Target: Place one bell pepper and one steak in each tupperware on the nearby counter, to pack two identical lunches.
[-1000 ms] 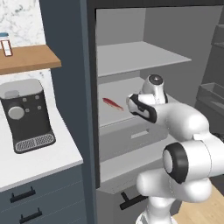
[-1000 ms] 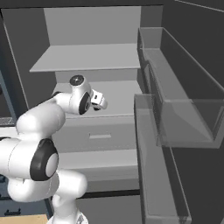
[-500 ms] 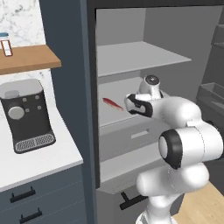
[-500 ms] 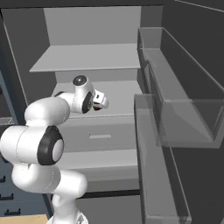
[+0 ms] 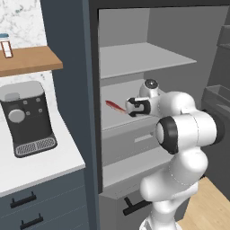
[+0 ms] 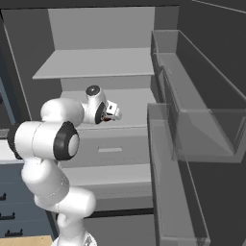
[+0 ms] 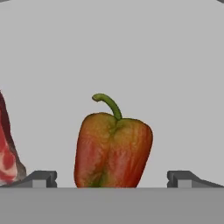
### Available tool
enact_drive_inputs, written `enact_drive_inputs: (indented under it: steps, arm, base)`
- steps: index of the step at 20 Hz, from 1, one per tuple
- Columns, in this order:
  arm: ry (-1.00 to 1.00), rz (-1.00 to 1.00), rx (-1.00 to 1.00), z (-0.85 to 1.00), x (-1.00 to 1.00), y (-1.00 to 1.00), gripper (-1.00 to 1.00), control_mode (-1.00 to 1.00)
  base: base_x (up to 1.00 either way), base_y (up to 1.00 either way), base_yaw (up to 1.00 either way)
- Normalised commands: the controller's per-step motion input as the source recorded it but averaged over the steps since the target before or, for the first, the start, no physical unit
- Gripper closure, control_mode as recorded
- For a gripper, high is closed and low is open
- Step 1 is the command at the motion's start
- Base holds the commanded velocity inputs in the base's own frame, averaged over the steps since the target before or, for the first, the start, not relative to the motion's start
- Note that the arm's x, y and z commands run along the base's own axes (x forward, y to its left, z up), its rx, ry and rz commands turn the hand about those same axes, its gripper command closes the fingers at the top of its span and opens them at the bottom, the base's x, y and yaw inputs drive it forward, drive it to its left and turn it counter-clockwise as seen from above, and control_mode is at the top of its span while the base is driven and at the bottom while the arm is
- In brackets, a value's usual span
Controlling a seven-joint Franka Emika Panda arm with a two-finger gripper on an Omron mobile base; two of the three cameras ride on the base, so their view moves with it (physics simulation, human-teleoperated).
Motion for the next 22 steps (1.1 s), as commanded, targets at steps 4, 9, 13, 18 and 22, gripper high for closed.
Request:
enact_drive_inputs:
  steps: [4, 9, 13, 18, 22]
  arm:
    - [0.03, 0.0, 0.0, -0.23, 0.38, 0.0, -1.0, -1.0]
    - [0.0, 0.0, 0.0, -0.12, 0.07, 0.0, -1.0, -1.0]
    - [0.0, 0.0, 0.0, -0.01, 0.13, 0.0, -1.0, -1.0]
    - [0.0, 0.0, 0.0, -0.07, 0.15, 0.0, -1.0, -1.0]
    - [0.0, 0.0, 0.0, -0.19, 0.07, 0.0, 1.0, -1.0]
  base:
    - [0.0, 0.0, 0.0]
    - [0.0, 0.0, 0.0]
    - [0.0, 0.0, 0.0]
    - [0.0, 0.0, 0.0]
    - [0.0, 0.0, 0.0]
